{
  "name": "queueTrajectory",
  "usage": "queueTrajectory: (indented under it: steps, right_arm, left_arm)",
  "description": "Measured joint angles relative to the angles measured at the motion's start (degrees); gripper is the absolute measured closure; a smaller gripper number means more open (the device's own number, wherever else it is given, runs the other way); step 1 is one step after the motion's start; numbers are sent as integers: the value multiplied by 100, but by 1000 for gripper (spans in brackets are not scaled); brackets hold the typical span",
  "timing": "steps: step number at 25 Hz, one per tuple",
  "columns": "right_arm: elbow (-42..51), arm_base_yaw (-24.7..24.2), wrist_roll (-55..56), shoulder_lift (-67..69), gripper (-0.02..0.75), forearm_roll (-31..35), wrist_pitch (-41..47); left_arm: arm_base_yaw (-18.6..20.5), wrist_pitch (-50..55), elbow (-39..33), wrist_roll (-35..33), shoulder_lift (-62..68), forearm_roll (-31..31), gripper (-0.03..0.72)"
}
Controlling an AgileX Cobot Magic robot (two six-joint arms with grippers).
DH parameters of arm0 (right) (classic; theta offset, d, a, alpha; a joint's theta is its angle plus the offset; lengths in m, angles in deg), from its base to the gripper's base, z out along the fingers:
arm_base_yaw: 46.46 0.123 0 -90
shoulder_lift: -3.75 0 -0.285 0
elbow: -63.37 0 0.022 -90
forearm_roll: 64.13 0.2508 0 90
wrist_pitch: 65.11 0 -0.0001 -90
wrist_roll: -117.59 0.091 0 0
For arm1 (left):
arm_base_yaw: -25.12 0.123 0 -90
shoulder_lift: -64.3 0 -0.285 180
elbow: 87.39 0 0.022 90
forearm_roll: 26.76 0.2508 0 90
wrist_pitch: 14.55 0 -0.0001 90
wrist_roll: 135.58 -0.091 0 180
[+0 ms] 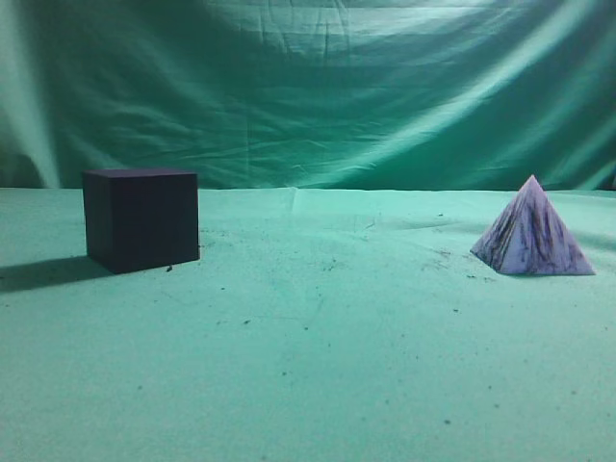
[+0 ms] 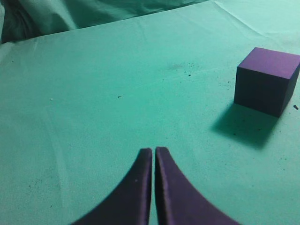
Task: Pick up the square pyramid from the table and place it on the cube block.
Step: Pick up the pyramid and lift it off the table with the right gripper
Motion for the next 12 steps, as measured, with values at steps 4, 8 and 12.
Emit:
queueTrajectory:
  steps: [4,8,12]
  right_arm:
    - [-484,654,-109,1187,738,67,230]
    - [-734,1650,-109,2173,738,-180,44]
    - [-1017,2226,-109,3063,738,-279,-340]
  left_arm:
    - [0,0,0,0,0,0,688]
    - [0,0,0,0,0,0,688]
    - [0,0,0,0,0,0,688]
